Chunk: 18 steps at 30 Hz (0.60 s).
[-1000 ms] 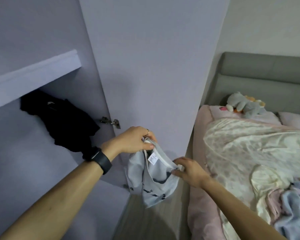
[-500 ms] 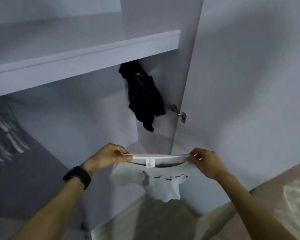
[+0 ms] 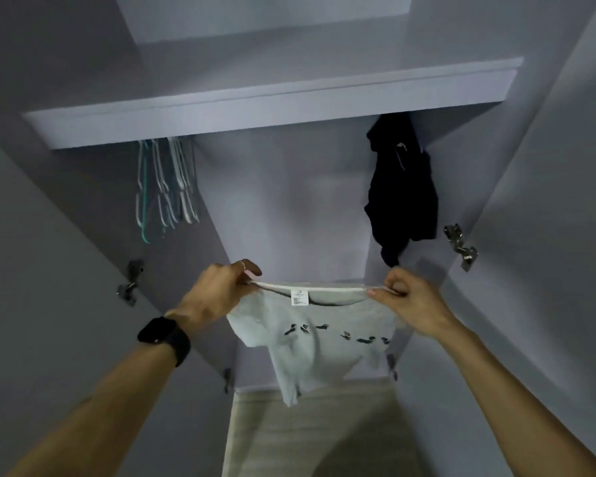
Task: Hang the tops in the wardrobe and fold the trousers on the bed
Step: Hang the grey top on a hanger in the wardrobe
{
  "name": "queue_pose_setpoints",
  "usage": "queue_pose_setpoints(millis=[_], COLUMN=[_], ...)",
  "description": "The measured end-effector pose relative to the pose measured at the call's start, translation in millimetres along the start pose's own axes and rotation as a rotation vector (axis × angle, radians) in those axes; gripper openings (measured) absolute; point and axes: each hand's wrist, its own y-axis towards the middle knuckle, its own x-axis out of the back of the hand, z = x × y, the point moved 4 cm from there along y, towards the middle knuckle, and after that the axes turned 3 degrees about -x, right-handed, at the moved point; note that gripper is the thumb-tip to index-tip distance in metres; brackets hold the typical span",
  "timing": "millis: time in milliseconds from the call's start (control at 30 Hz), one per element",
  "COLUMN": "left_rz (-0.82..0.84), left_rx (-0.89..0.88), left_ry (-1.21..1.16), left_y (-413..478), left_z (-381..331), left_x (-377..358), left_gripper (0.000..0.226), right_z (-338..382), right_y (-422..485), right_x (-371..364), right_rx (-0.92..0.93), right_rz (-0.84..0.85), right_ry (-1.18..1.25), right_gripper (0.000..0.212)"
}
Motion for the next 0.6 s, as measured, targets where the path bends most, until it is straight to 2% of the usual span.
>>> queue_pose_setpoints(millis=[100, 167, 200, 300, 367, 433, 500, 600], left_rz=[-0.054, -0.064, -0.091, -0.083, -0.012, 0.029, 0.053, 0.086], left_rx=[-0.016, -0.078, -0.109, -0.168, -0.209, -0.215, -0.205, -0.189], left_ry=[0.081, 0.132, 0.159, 0.342, 0.455, 0.494, 0.501, 0.484], left_y=[-19, -31, -36, -48, -51, -51, -49, -46], left_z=[15, 21, 23, 29, 29, 31, 32, 40], left_x=[11, 19, 23, 27, 23, 20, 16, 9], left_gripper=[0.038, 0.051, 0.051, 0.056, 0.069, 0.081, 0.075, 0.050], right_z=[32, 49, 52, 55, 52, 51, 52, 54], right_y=[6, 7, 10, 22, 27, 29, 28, 26], right_x=[-4, -8, -11, -17, -20, -22, -27, -34], right_rx=[0.014, 0.023, 0.030, 0.058, 0.060, 0.074, 0.098, 0.103], right_rz=[0.353, 0.519, 0.530, 0.353, 0.209, 0.074, -0.020, -0.072], right_ry=[0.066, 0.084, 0.070, -0.031, -0.115, -0.201, -0.285, -0.384], right_gripper=[0.013, 0.024, 0.027, 0.020, 0.014, 0.020, 0.029, 0.049])
